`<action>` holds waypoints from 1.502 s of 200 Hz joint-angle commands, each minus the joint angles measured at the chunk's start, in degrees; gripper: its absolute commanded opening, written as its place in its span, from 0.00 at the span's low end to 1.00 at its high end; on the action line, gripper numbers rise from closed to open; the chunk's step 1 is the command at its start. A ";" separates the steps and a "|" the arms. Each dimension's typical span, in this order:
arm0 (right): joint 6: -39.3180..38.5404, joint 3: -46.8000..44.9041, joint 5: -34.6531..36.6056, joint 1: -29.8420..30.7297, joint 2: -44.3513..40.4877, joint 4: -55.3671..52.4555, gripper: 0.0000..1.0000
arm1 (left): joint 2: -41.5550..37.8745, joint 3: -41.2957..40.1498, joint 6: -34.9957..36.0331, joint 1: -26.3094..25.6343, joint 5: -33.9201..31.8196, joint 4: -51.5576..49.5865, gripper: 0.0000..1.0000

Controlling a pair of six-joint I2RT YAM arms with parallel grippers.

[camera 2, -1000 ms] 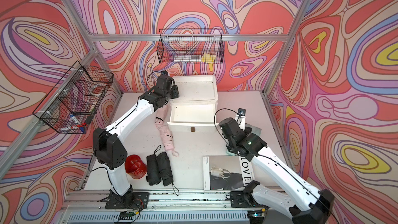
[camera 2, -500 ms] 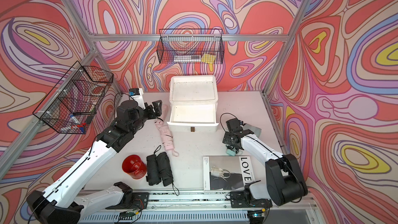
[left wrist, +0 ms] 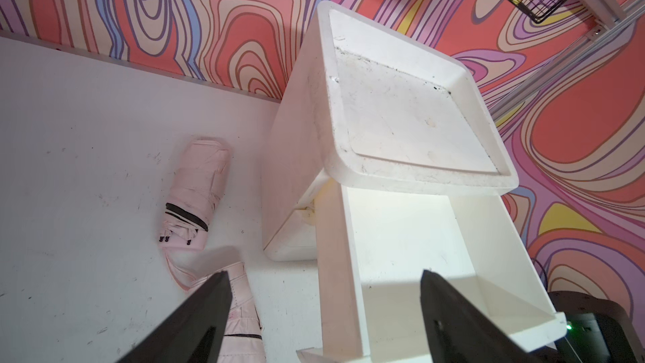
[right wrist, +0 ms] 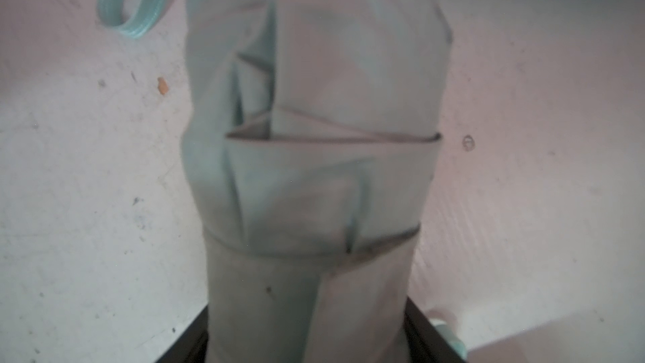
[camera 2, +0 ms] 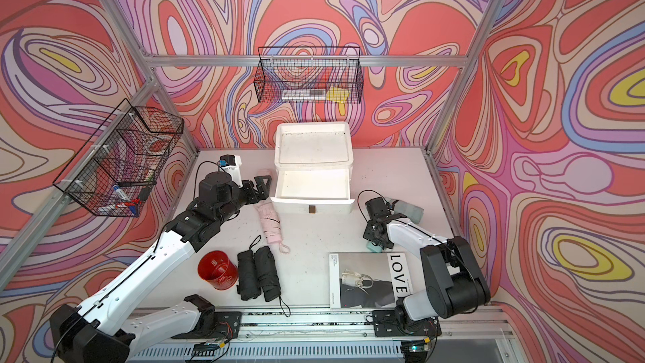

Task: Place the umbrella in the drawer by color
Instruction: Pick up the umbrella from the center of the board.

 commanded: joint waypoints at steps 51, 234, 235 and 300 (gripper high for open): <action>-0.97 -0.21 8.45 0.09 -34.70 2.68 0.27 | 0.32 -0.15 0.79 -0.65 12.18 7.86 0.92; -12.19 2.58 -44.09 2.62 -40.77 32.47 0.34 | 21.83 24.99 5.42 -24.36 22.23 18.69 0.93; -12.24 2.52 -44.05 2.65 -40.69 32.47 0.34 | 21.98 25.09 5.31 -24.34 22.31 18.70 0.94; -13.00 -0.37 -44.25 5.05 -40.70 34.59 0.34 | 28.22 28.61 2.32 -24.49 22.53 19.62 0.85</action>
